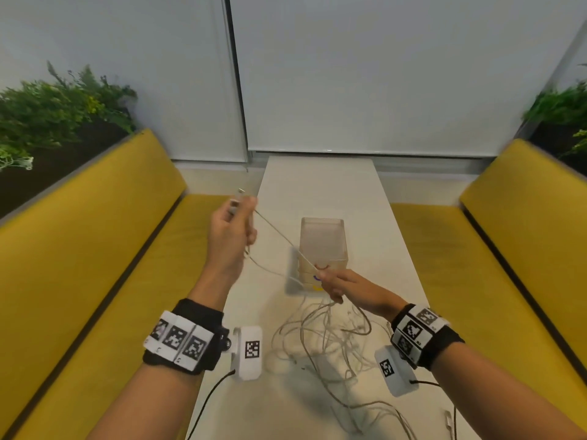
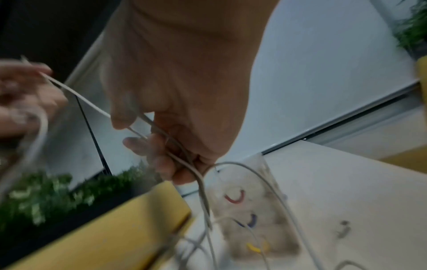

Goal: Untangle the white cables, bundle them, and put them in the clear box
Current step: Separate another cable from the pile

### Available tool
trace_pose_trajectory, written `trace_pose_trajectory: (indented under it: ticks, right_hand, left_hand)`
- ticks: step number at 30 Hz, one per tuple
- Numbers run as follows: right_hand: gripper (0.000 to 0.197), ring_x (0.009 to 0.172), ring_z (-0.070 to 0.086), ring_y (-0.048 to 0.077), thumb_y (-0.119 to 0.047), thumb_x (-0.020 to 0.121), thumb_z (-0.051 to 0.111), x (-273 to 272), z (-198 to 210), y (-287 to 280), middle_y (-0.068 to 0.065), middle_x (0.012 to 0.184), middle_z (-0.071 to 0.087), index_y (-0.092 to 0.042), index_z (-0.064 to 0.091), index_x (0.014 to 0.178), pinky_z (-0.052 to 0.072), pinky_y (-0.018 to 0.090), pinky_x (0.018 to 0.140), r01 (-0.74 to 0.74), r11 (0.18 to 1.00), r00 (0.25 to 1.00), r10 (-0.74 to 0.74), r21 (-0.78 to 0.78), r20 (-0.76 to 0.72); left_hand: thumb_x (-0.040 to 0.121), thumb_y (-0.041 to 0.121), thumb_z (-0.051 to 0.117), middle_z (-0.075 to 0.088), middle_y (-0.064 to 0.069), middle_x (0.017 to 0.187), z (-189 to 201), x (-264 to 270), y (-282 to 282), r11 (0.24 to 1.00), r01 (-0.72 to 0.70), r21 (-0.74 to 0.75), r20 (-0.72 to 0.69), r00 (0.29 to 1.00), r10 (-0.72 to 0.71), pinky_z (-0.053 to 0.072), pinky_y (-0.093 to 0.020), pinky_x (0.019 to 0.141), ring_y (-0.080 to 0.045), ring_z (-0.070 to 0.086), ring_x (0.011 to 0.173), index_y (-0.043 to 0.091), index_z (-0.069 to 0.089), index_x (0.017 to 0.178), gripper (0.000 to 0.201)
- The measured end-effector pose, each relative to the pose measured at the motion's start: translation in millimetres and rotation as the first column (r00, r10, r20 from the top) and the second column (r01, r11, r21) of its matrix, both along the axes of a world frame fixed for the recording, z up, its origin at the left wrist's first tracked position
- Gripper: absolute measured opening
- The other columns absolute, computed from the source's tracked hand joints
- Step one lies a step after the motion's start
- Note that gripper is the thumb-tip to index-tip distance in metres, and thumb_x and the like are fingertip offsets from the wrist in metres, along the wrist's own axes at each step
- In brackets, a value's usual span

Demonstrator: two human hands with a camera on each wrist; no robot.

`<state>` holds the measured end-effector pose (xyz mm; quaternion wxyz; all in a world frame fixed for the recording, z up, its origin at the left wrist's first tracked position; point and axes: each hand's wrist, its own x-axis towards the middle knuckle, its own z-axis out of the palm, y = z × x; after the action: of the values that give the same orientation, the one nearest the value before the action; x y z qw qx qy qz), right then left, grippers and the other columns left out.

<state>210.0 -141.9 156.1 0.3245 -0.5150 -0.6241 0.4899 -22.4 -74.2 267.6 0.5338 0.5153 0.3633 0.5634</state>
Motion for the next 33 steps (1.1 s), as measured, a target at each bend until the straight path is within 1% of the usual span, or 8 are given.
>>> trace_pose_trajectory:
  ticks: [4, 9, 12, 16, 20, 23, 27, 33]
  right_hand:
    - [0.031, 0.075, 0.053, 0.014, -0.028, 0.105, 0.041, 9, -12, -1, 0.002, 0.080, 0.052, -0.011, 0.051, 0.081, 0.048, 0.022, 0.074, -0.018, 1.000, 0.984, 0.015, 0.012, 0.179]
    - [0.029, 0.078, 0.064, 0.005, -0.022, 0.103, 0.048, 10, -10, 12, -0.002, 0.083, 0.070, -0.013, 0.073, 0.091, 0.051, 0.026, 0.079, 0.002, 0.993, 0.951, -0.038, 0.119, 0.306]
    - [0.028, 0.084, 0.070, 0.017, -0.026, 0.100, 0.053, 13, -9, 18, 0.004, 0.079, 0.073, -0.012, 0.076, 0.094, 0.053, 0.030, 0.080, 0.025, 0.984, 0.943, -0.082, 0.174, 0.323]
    - [0.027, 0.076, 0.067, 0.025, -0.024, 0.099, 0.054, 9, -3, 21, 0.009, 0.080, 0.072, -0.008, 0.073, 0.089, 0.054, 0.044, 0.076, 0.013, 0.976, 0.940, -0.086, 0.217, 0.331]
    - [0.023, 0.071, 0.062, 0.003, -0.024, 0.101, 0.052, 3, 6, 15, -0.010, 0.080, 0.068, -0.021, 0.074, 0.096, 0.049, 0.018, 0.070, -0.020, 0.968, 0.947, -0.062, 0.249, 0.314]
    - [0.029, 0.070, 0.062, 0.009, -0.024, 0.101, 0.052, 0, 10, 11, -0.003, 0.078, 0.066, -0.042, 0.063, 0.082, 0.049, 0.022, 0.068, -0.106, 0.958, 0.935, 0.005, 0.266, 0.354]
    - [0.018, 0.072, 0.061, 0.008, -0.022, 0.102, 0.051, -5, 9, 8, 0.004, 0.081, 0.067, -0.025, 0.068, 0.095, 0.049, 0.021, 0.070, -0.108, 0.964, 0.939, 0.018, 0.243, 0.343]
    - [0.024, 0.085, 0.067, 0.014, -0.020, 0.102, 0.049, 7, -7, 6, 0.007, 0.090, 0.072, -0.013, 0.072, 0.104, 0.051, 0.022, 0.078, -0.109, 0.984, 0.927, 0.050, 0.139, 0.371]
  left_hand:
    - [0.096, 0.026, 0.062, 0.043, 0.005, 0.063, 17, -15, 16, 0.970, -0.184, 0.159, -0.110, 0.973, 0.203, 0.032, -0.033, 0.051, -0.013, 0.035, 0.056, 0.019, 0.053, 0.075, 0.025]
    - [0.087, 0.023, 0.074, 0.059, 0.009, 0.096, -6, 0, 10, 0.841, -0.189, 0.507, -0.544, 0.686, 0.483, 0.042, -0.031, 0.061, -0.014, 0.051, 0.077, 0.022, 0.054, 0.111, 0.032]
    - [0.083, 0.020, 0.072, 0.067, 0.000, 0.077, -27, 15, -3, 0.868, 0.183, 0.461, -0.680, 0.702, 0.213, 0.047, -0.034, 0.053, -0.018, 0.056, 0.061, 0.033, 0.056, 0.096, 0.024]
    - [0.087, 0.045, 0.071, 0.061, 0.007, 0.059, -57, 43, -19, 0.883, 0.468, 0.034, -0.857, 0.468, -0.215, 0.035, -0.018, 0.049, -0.002, 0.045, 0.047, 0.023, 0.071, 0.076, 0.024]
    - [0.090, 0.050, 0.066, 0.058, 0.009, 0.055, -83, 57, -16, 0.975, 0.188, -0.115, -0.682, 0.699, -0.215, 0.034, -0.020, 0.047, -0.003, 0.047, 0.047, 0.013, 0.074, 0.075, 0.041]
    - [0.089, 0.047, 0.068, 0.068, 0.001, 0.074, -89, 61, -11, 0.985, 0.139, -0.098, -0.654, 0.737, -0.169, 0.044, -0.027, 0.060, -0.012, 0.058, 0.066, 0.013, 0.073, 0.083, 0.035]
    - [0.099, 0.032, 0.059, 0.065, -0.002, 0.063, -79, 64, -9, 0.976, 0.219, 0.016, -0.713, 0.687, -0.142, 0.037, -0.022, 0.055, -0.006, 0.053, 0.055, 0.010, 0.070, 0.075, 0.035]
    - [0.103, 0.029, 0.053, 0.041, 0.009, 0.048, -33, 48, -1, 0.980, 0.007, 0.199, -0.363, 0.929, 0.068, 0.031, -0.025, 0.052, -0.006, 0.036, 0.045, 0.021, 0.055, 0.070, 0.033]
